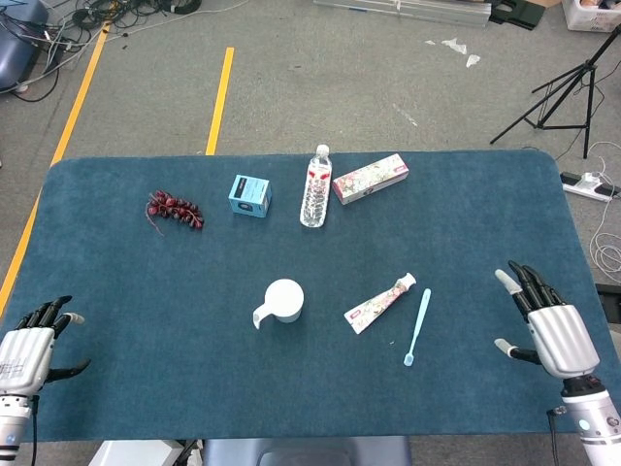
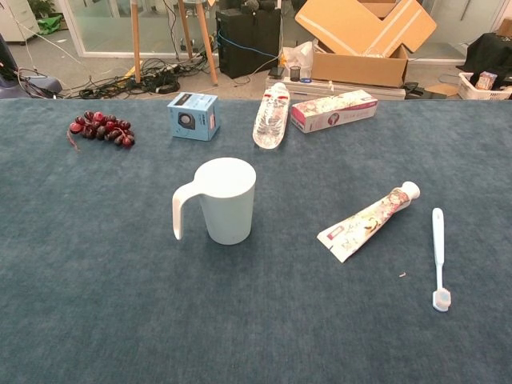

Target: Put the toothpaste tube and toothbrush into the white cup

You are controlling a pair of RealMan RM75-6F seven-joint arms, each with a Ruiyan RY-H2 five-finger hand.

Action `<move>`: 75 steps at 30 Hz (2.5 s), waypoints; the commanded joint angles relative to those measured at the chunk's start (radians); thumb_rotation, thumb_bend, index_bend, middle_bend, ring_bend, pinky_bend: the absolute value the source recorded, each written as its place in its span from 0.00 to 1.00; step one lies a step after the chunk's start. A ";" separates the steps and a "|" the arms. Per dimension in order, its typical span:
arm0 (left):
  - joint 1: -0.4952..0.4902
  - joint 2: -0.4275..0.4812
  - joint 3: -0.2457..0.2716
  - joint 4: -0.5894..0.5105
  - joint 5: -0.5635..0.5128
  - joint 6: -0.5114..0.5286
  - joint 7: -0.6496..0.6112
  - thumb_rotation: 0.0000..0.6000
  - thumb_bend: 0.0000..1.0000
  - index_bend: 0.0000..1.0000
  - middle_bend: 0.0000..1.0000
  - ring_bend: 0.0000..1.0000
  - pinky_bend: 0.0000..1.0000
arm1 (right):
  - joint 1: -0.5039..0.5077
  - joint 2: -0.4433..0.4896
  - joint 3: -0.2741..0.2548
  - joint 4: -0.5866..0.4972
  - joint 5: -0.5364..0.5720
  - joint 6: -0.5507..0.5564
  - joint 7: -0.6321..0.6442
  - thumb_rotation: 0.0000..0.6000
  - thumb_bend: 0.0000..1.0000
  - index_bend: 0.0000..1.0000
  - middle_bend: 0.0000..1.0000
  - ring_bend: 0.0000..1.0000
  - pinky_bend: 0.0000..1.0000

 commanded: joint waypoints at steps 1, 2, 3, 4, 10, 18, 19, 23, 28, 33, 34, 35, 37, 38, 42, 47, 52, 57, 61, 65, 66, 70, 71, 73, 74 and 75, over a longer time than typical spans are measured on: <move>0.002 0.003 0.001 -0.002 -0.001 0.002 -0.001 1.00 0.00 0.35 0.16 0.17 0.24 | 0.056 0.046 0.014 -0.033 -0.062 -0.019 -0.008 1.00 0.00 0.14 0.00 0.00 0.26; 0.003 0.004 0.000 -0.002 -0.002 0.003 -0.002 1.00 0.00 0.35 0.17 0.17 0.24 | 0.074 0.059 0.018 -0.045 -0.076 -0.032 -0.006 1.00 0.00 0.16 0.00 0.00 0.26; 0.004 0.005 0.000 -0.003 -0.004 0.004 -0.002 1.00 0.00 0.35 0.17 0.17 0.24 | 0.092 0.073 0.022 -0.057 -0.088 -0.047 0.001 1.00 0.00 0.17 0.00 0.00 0.26; 0.005 0.006 -0.001 -0.003 -0.006 0.006 -0.002 1.00 0.00 0.35 0.17 0.17 0.24 | 0.111 0.087 0.027 -0.069 -0.097 -0.065 0.010 1.00 0.00 0.19 0.00 0.00 0.26; 0.018 0.015 -0.002 -0.012 -0.019 0.020 0.007 1.00 0.00 0.35 0.18 0.18 0.24 | 0.245 0.153 0.078 -0.125 -0.111 -0.188 0.071 1.00 0.00 0.25 0.02 0.00 0.26; 0.037 0.028 0.001 -0.032 -0.037 0.040 0.034 1.00 0.00 0.39 0.22 0.20 0.24 | 0.375 0.184 0.121 -0.200 -0.106 -0.323 0.042 1.00 0.00 0.32 0.04 0.00 0.26; 0.039 0.030 0.001 -0.035 -0.039 0.043 0.037 1.00 0.00 0.39 0.22 0.20 0.24 | 0.391 0.183 0.125 -0.209 -0.102 -0.344 0.030 1.00 0.00 0.32 0.04 0.00 0.26; 0.055 0.039 0.002 -0.047 -0.045 0.065 0.044 1.00 0.00 0.41 0.23 0.20 0.24 | 0.451 0.157 0.138 -0.230 -0.069 -0.428 -0.021 1.00 0.00 0.34 0.04 0.00 0.25; 0.079 0.050 0.001 -0.058 -0.056 0.098 0.050 1.00 0.00 0.42 0.24 0.20 0.24 | 0.508 0.098 0.144 -0.213 -0.032 -0.495 -0.058 1.00 0.00 0.34 0.04 0.00 0.25; 0.109 0.063 -0.002 -0.075 -0.080 0.135 0.061 1.00 0.00 0.43 0.24 0.20 0.25 | 0.570 0.031 0.146 -0.172 -0.011 -0.551 -0.047 1.00 0.00 0.34 0.04 0.00 0.24; 0.114 0.065 -0.003 -0.078 -0.084 0.141 0.064 1.00 0.00 0.43 0.24 0.20 0.25 | 0.580 0.020 0.145 -0.164 -0.011 -0.558 -0.045 1.00 0.00 0.34 0.04 0.00 0.23; 0.121 0.067 -0.003 -0.082 -0.090 0.150 0.068 1.00 0.00 0.43 0.24 0.20 0.25 | 0.592 0.006 0.144 -0.151 -0.010 -0.567 -0.043 1.00 0.00 0.34 0.03 0.00 0.23; 0.133 0.072 -0.003 -0.089 -0.100 0.164 0.076 1.00 0.00 0.43 0.25 0.20 0.25 | 0.612 -0.019 0.140 -0.129 -0.010 -0.580 -0.037 1.00 0.00 0.34 0.02 0.00 0.21; 0.138 0.073 -0.003 -0.092 -0.104 0.168 0.079 1.00 0.00 0.44 0.25 0.20 0.25 | 0.621 -0.029 0.137 -0.120 -0.011 -0.587 -0.032 1.00 0.00 0.34 0.01 0.00 0.20; 0.152 0.075 -0.003 -0.097 -0.109 0.185 0.086 1.00 0.00 0.44 0.25 0.20 0.25 | 0.656 -0.071 0.127 -0.079 -0.017 -0.607 -0.007 1.00 0.00 0.34 0.00 0.00 0.18; 0.160 0.069 0.001 -0.082 -0.098 0.186 0.074 1.00 0.00 0.45 0.25 0.20 0.25 | 0.696 -0.116 0.115 -0.037 -0.026 -0.624 0.011 1.00 0.00 0.35 0.00 0.00 0.18; 0.153 0.058 0.004 -0.042 -0.065 0.173 0.039 1.00 0.00 0.46 0.26 0.20 0.26 | 0.725 -0.145 0.108 -0.014 -0.030 -0.632 0.007 1.00 0.00 0.36 0.00 0.00 0.18; 0.124 0.050 0.014 0.023 -0.037 0.100 -0.040 1.00 0.00 0.48 0.26 0.20 0.27 | 0.755 -0.175 0.100 0.005 -0.027 -0.651 -0.022 1.00 0.01 0.37 0.00 0.00 0.18; 0.103 0.050 0.025 0.061 -0.003 0.057 -0.094 1.00 0.00 0.49 0.27 0.21 0.28 | 0.776 -0.203 0.092 0.023 -0.021 -0.670 -0.053 1.00 0.01 0.37 0.00 0.00 0.18; 0.094 0.055 0.039 0.100 0.025 0.031 -0.136 1.00 0.00 0.49 0.27 0.21 0.29 | 0.797 -0.241 0.085 0.055 -0.004 -0.695 -0.084 1.00 0.01 0.38 0.00 0.00 0.18; 0.092 0.058 0.041 0.106 0.028 0.025 -0.148 1.00 0.00 0.49 0.27 0.21 0.29 | 0.801 -0.250 0.083 0.062 0.000 -0.700 -0.089 1.00 0.01 0.38 0.00 0.00 0.18; 0.090 0.074 0.053 0.135 0.040 0.003 -0.200 1.00 0.00 0.49 0.27 0.21 0.29 | 0.821 -0.292 0.078 0.102 0.015 -0.717 -0.112 1.00 0.01 0.38 0.00 0.00 0.18; 0.089 0.075 0.054 0.142 0.042 0.001 -0.210 1.00 0.00 0.49 0.27 0.21 0.29 | 0.825 -0.302 0.077 0.110 0.017 -0.720 -0.117 1.00 0.01 0.38 0.00 0.00 0.18; 0.091 0.077 0.058 0.157 0.047 -0.001 -0.232 1.00 0.00 0.49 0.27 0.21 0.29 | 0.834 -0.323 0.074 0.128 0.024 -0.728 -0.127 1.00 0.01 0.38 0.00 0.00 0.18; 0.092 0.078 0.059 0.163 0.050 -0.001 -0.240 1.00 0.00 0.49 0.27 0.21 0.29 | 0.838 -0.330 0.073 0.134 0.026 -0.730 -0.131 1.00 0.01 0.39 0.00 0.00 0.18; 0.092 0.078 0.060 0.168 0.052 0.000 -0.248 1.00 0.00 0.49 0.27 0.21 0.29 | 0.841 -0.338 0.072 0.139 0.028 -0.732 -0.135 1.00 0.01 0.39 0.00 0.00 0.17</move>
